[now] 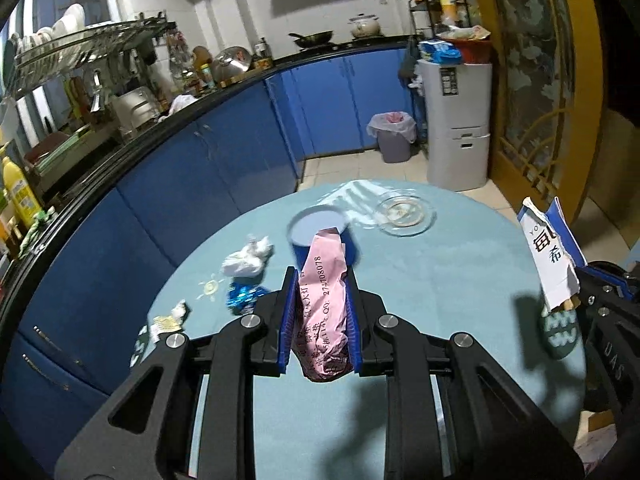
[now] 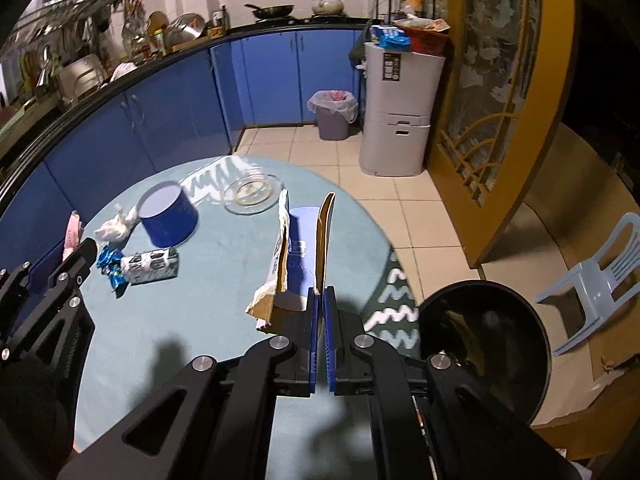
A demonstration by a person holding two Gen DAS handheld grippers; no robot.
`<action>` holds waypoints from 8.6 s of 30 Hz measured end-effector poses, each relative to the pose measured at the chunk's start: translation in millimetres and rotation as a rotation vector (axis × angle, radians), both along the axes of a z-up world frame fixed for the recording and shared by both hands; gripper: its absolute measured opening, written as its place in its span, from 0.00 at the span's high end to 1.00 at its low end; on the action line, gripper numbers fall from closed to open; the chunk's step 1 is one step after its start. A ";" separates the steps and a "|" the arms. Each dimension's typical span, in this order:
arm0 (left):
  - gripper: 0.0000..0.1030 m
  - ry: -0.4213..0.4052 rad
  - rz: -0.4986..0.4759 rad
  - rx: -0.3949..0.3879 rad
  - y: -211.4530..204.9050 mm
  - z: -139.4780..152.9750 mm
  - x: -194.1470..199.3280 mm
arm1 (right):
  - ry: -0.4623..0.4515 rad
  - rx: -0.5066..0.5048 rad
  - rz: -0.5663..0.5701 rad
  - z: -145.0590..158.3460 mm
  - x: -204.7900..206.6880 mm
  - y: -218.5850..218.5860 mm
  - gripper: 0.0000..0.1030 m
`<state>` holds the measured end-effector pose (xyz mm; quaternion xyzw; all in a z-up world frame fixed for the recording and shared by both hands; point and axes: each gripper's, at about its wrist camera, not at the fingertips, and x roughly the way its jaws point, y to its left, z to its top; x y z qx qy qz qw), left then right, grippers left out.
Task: Collect trash
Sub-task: 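Carry the pink wrapper and tan paper packet over the black bin with both tools, then open both tools over the black bin to drop the wrapper and packet, then grasp the white printed leaflet with the left tool while the right tool grasps the silver blister pack, then carry the leaflet and blister pack over the black bin and open both tools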
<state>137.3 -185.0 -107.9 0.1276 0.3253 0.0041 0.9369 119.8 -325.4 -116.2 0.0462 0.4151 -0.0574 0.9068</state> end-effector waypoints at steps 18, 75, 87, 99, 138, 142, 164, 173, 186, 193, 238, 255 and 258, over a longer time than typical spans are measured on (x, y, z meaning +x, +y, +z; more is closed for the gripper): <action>0.77 0.030 -0.275 0.001 -147.4 3.3 -18.4 | 0.000 0.055 -0.239 -9.3 -50.1 -118.9 0.97; 0.06 0.165 -0.290 -0.088 -175.0 -7.1 -6.5 | 0.037 0.166 -0.344 -33.6 -68.6 -182.4 0.94; 0.06 0.165 -0.247 -0.098 -147.7 -5.3 -0.7 | 0.025 0.151 -0.305 -30.6 -59.8 -163.7 0.19; 0.06 0.141 -0.192 -0.111 -112.4 2.6 1.7 | 0.041 0.150 -0.238 -27.2 -42.4 -135.1 0.19; 0.07 0.223 0.471 -0.313 276.7 -72.8 77.9 | 0.159 0.127 0.251 -58.4 118.6 170.9 0.19; 0.10 0.264 0.473 -0.333 279.5 -84.2 85.9 | 0.171 0.126 0.258 -63.9 127.0 176.8 0.19; 0.69 0.296 0.381 -0.418 269.0 -82.6 91.2 | 0.129 0.113 0.246 -58.3 114.6 160.8 0.30; 0.69 0.249 0.278 -0.416 229.5 -53.8 80.3 | 0.096 0.124 0.210 -40.8 88.3 137.4 0.30; 0.69 0.226 0.142 -0.353 151.1 -33.7 60.3 | 0.031 0.164 0.119 -23.7 54.7 79.9 0.30; 0.69 0.227 0.079 -0.314 111.4 -28.2 55.3 | -0.005 0.187 0.064 -19.2 38.9 45.2 0.30; 0.67 0.244 -0.499 -0.205 -194.2 1.0 -12.4 | -0.101 0.211 -0.398 -18.7 -82.5 -181.8 0.30; 0.37 0.240 -0.436 -0.195 -188.8 -2.7 -7.3 | -0.075 0.265 -0.404 -36.5 -76.0 -191.7 0.29; 0.34 0.240 -0.426 -0.198 -185.3 -2.7 -5.8 | -0.047 0.288 -0.391 -41.9 -70.9 -191.3 0.26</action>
